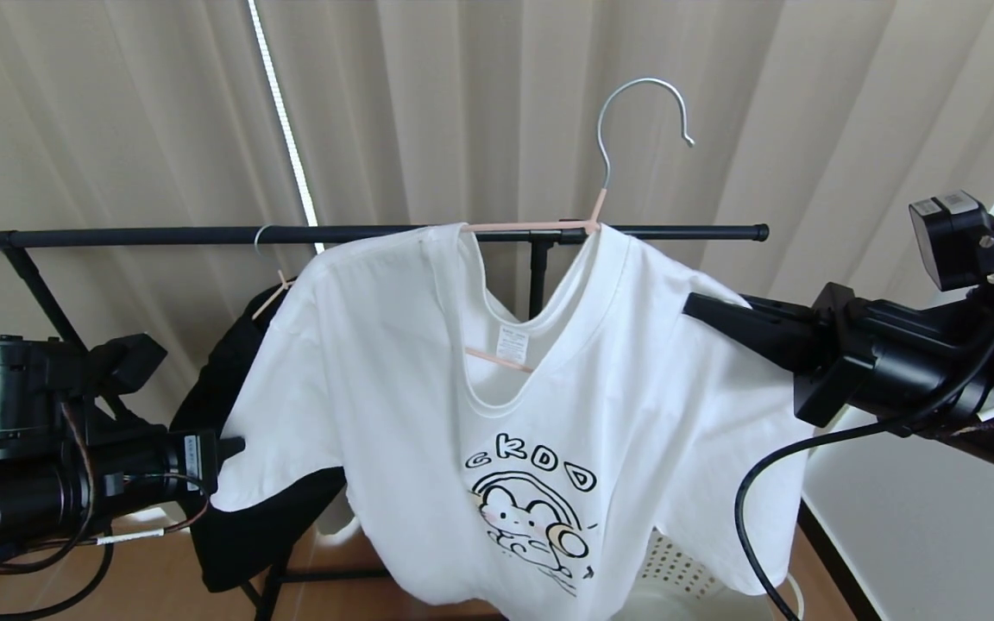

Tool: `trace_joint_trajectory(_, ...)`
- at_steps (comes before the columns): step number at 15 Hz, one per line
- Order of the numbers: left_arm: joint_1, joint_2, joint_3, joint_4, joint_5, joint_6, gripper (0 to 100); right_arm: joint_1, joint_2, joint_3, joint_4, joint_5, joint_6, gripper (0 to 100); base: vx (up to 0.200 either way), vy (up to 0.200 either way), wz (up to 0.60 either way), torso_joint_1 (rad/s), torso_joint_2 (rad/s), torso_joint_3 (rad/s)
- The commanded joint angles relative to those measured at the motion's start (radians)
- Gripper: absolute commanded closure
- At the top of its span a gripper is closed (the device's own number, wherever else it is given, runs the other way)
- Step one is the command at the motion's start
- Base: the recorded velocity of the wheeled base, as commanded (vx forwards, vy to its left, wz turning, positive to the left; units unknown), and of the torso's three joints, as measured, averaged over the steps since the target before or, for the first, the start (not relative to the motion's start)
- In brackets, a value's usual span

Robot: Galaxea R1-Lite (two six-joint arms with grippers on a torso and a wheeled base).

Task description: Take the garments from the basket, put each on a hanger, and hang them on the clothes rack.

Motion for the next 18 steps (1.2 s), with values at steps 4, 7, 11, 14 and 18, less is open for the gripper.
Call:
trace_joint_trajectory(4, -0.009, -0.036, 0.010, -0.002, -0.009, 0.000, 0, 0.000, 0.007, 0.006, 0.000, 0.001, -0.002, 100, 0.000, 0.000, 0.00, 0.000, 0.00, 0.000)
trace_joint_trajectory(7, -0.014, -0.176, 0.013, 0.001, -0.202, -0.003, 0, 0.000, 0.021, 0.011, -0.002, 0.014, -0.002, 100, 0.000, 0.000, 0.00, 0.000, 0.00, 0.000)
trace_joint_trajectory(11, -0.040, -0.246, -0.061, 0.009, -0.299, -0.003, 0, 0.000, 0.027, 0.026, -0.002, 0.024, -0.002, 100, 0.000, 0.000, 0.00, 0.000, 0.00, 0.000)
trace_joint_trajectory(14, -0.052, -0.274, -0.104, 0.009, -0.391, -0.006, 0, 0.000, 0.027, 0.039, -0.002, 0.037, 0.000, 100, 0.000, 0.000, 0.00, 0.000, 0.00, 0.000)
trace_joint_trajectory(18, -0.095, -0.255, -0.216, 0.037, -0.455, -0.006, 0, 0.005, 0.026, 0.046, -0.003, 0.053, 0.001, 100, 0.000, 0.000, 0.00, 0.000, 0.00, 0.000)
